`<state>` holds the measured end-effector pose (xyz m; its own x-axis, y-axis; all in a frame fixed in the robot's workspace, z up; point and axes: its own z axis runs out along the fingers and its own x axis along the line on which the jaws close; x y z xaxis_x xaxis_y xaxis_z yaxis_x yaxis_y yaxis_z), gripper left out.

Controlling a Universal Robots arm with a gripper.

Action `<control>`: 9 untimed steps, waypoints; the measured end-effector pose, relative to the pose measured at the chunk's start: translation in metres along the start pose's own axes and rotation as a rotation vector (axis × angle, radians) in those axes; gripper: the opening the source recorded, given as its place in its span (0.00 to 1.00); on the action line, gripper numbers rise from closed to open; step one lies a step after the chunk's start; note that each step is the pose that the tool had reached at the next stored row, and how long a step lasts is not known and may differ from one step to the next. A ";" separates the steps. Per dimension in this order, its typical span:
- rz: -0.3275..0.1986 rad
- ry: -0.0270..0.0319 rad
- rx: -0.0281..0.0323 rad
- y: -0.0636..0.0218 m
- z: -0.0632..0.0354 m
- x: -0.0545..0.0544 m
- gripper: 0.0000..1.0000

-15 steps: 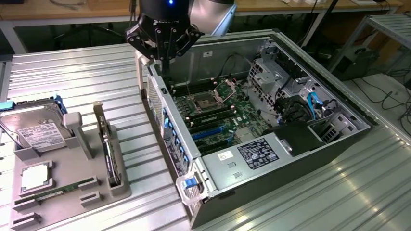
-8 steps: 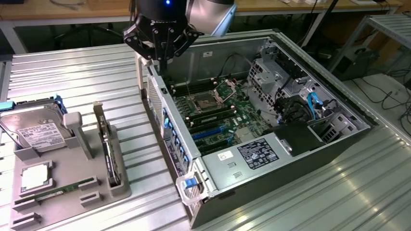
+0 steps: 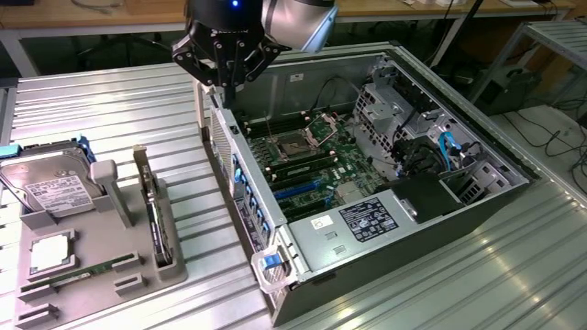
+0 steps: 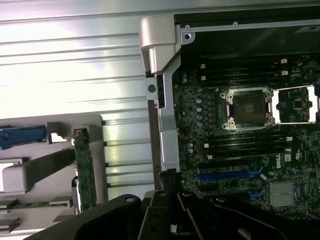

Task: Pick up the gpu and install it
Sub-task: 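Reach for the gpu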

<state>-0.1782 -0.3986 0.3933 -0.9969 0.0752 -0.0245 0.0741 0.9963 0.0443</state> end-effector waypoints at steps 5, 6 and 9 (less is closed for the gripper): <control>0.000 0.0000 0.0000 -0.0005 -0.0001 0.004 0.11; 0.000 0.0000 -0.0001 -0.0007 -0.0001 0.005 0.11; 0.000 0.0000 -0.0001 -0.0010 -0.0002 0.007 0.11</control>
<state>-0.1854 -0.3991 0.3933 -0.9969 0.0749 -0.0244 0.0737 0.9963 0.0444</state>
